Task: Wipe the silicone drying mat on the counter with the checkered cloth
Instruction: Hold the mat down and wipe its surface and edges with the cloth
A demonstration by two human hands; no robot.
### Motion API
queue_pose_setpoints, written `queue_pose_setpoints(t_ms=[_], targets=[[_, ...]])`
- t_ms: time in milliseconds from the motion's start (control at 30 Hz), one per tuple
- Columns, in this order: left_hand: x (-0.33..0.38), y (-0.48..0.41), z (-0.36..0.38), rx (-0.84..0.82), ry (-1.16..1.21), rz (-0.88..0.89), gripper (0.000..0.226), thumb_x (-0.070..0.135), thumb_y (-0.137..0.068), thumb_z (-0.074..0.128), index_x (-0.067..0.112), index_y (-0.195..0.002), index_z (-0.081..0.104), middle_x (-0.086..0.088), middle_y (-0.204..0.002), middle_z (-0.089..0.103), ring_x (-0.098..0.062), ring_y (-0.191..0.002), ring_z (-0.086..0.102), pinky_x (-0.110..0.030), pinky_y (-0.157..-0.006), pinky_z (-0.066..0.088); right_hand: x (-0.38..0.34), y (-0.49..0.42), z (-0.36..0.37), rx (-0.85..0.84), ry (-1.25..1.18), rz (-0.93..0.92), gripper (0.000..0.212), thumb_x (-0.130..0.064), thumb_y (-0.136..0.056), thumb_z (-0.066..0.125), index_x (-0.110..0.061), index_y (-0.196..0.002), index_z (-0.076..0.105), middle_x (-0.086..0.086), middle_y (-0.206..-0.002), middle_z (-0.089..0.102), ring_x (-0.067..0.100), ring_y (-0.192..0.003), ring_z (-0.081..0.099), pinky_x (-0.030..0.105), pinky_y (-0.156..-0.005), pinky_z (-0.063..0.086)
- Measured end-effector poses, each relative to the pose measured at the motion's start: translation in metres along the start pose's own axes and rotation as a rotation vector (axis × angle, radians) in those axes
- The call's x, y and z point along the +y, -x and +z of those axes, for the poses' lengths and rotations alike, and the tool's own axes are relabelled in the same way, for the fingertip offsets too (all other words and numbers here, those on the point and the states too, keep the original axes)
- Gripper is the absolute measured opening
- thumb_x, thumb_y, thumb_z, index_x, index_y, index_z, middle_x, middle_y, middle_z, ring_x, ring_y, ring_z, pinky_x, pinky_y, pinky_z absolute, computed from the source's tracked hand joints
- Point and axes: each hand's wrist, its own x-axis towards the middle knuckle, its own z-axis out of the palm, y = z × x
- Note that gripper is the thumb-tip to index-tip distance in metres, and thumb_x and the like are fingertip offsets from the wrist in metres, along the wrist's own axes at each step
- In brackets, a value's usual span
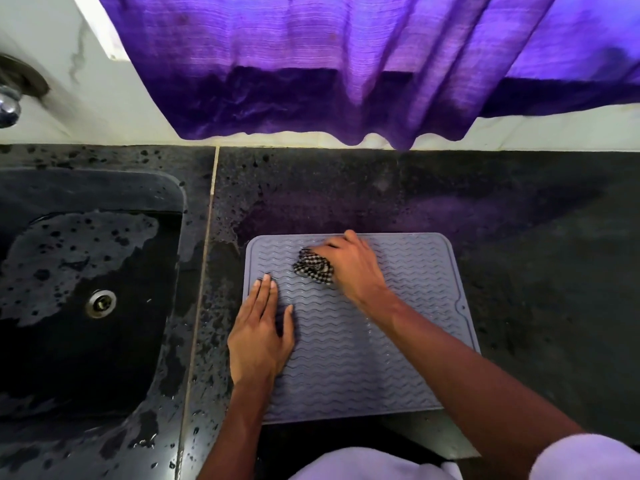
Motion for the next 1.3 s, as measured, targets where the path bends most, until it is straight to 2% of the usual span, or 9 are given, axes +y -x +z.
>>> queue_pose_setpoints(t_ms=[333,500,633,733,833,967,1067,1133,1300], targets=[[-0.002,0.001,0.007,0.089,0.027,0.009,0.053,0.037,-0.097,0.051,0.006,-0.139,0.056,-0.002,-0.148,0.052,-0.016,-0.139,0.047,-0.036,-0.109,0.046,0.114,0.060,-0.036,0.053,0.003,0.255,0.042,-0.009,-0.069,0.076,-0.025,-0.108,0.073,-0.001,-0.106,0.073,0.030,-0.097,0.061,0.036,-0.086,0.050],[-0.005,0.001,0.011,0.104,0.009,0.023,0.053,0.039,-0.098,0.048,0.006,-0.138,0.057,-0.003,-0.146,0.053,-0.016,-0.138,0.048,-0.037,-0.108,0.046,0.151,0.083,-0.055,0.010,0.076,0.394,0.024,-0.021,-0.085,0.071,-0.023,-0.108,0.073,0.003,-0.103,0.072,0.033,-0.092,0.059,0.041,-0.076,0.055],[-0.004,0.001,0.012,0.100,0.003,0.024,0.054,0.041,-0.100,0.043,0.007,-0.139,0.056,-0.002,-0.148,0.052,-0.015,-0.139,0.047,-0.036,-0.109,0.045,0.155,0.076,-0.071,-0.006,0.225,0.529,0.011,-0.019,-0.085,0.067,-0.012,-0.088,0.074,0.014,-0.085,0.070,0.038,-0.086,0.060,0.043,-0.069,0.053],[-0.004,0.000,0.011,0.100,0.006,0.028,0.053,0.040,-0.099,0.045,0.006,-0.139,0.056,-0.003,-0.148,0.052,-0.016,-0.138,0.047,-0.036,-0.109,0.046,0.123,0.062,-0.071,0.050,0.179,0.476,0.008,-0.020,-0.081,0.072,-0.015,-0.088,0.071,0.010,-0.086,0.070,0.035,-0.084,0.057,0.039,-0.069,0.050],[-0.004,0.000,0.011,0.101,0.015,0.025,0.053,0.039,-0.099,0.046,0.006,-0.138,0.057,-0.003,-0.147,0.053,-0.016,-0.138,0.048,-0.036,-0.109,0.046,0.067,0.035,-0.056,0.059,0.045,0.308,0.022,-0.018,-0.077,0.075,-0.022,-0.098,0.071,0.001,-0.093,0.071,0.025,-0.087,0.057,0.033,-0.076,0.047],[-0.004,0.000,0.010,0.104,0.028,0.023,0.052,0.038,-0.099,0.047,0.006,-0.138,0.057,-0.003,-0.147,0.052,-0.016,-0.138,0.048,-0.036,-0.111,0.044,-0.008,-0.011,-0.029,0.038,-0.073,0.116,0.041,-0.009,-0.079,0.068,-0.025,-0.116,0.067,-0.002,-0.108,0.068,0.024,-0.101,0.052,0.038,-0.084,0.048],[-0.005,-0.001,0.012,0.102,0.031,0.036,0.050,0.035,-0.098,0.051,0.005,-0.138,0.057,-0.003,-0.148,0.052,-0.017,-0.138,0.048,-0.038,-0.109,0.046,-0.050,-0.037,-0.015,0.018,-0.069,-0.009,0.039,-0.005,-0.084,0.059,-0.021,-0.120,0.064,0.002,-0.114,0.065,0.028,-0.110,0.048,0.042,-0.085,0.044],[-0.005,-0.001,0.013,0.108,0.037,0.037,0.050,0.035,-0.098,0.051,0.006,-0.139,0.056,-0.002,-0.148,0.051,-0.016,-0.138,0.048,-0.037,-0.110,0.045,-0.058,-0.044,-0.009,-0.007,-0.024,-0.034,0.037,-0.006,-0.088,0.052,-0.019,-0.120,0.065,0.003,-0.115,0.063,0.029,-0.114,0.046,0.044,-0.087,0.043],[-0.007,0.000,0.016,0.123,0.029,0.027,0.050,0.037,-0.098,0.050,0.008,-0.139,0.057,0.000,-0.149,0.051,-0.015,-0.137,0.049,-0.033,-0.112,0.042,-0.023,-0.040,-0.005,-0.027,-0.019,0.006,0.042,-0.004,-0.088,0.055,-0.025,-0.124,0.062,0.001,-0.118,0.062,0.028,-0.113,0.047,0.044,-0.089,0.044]])
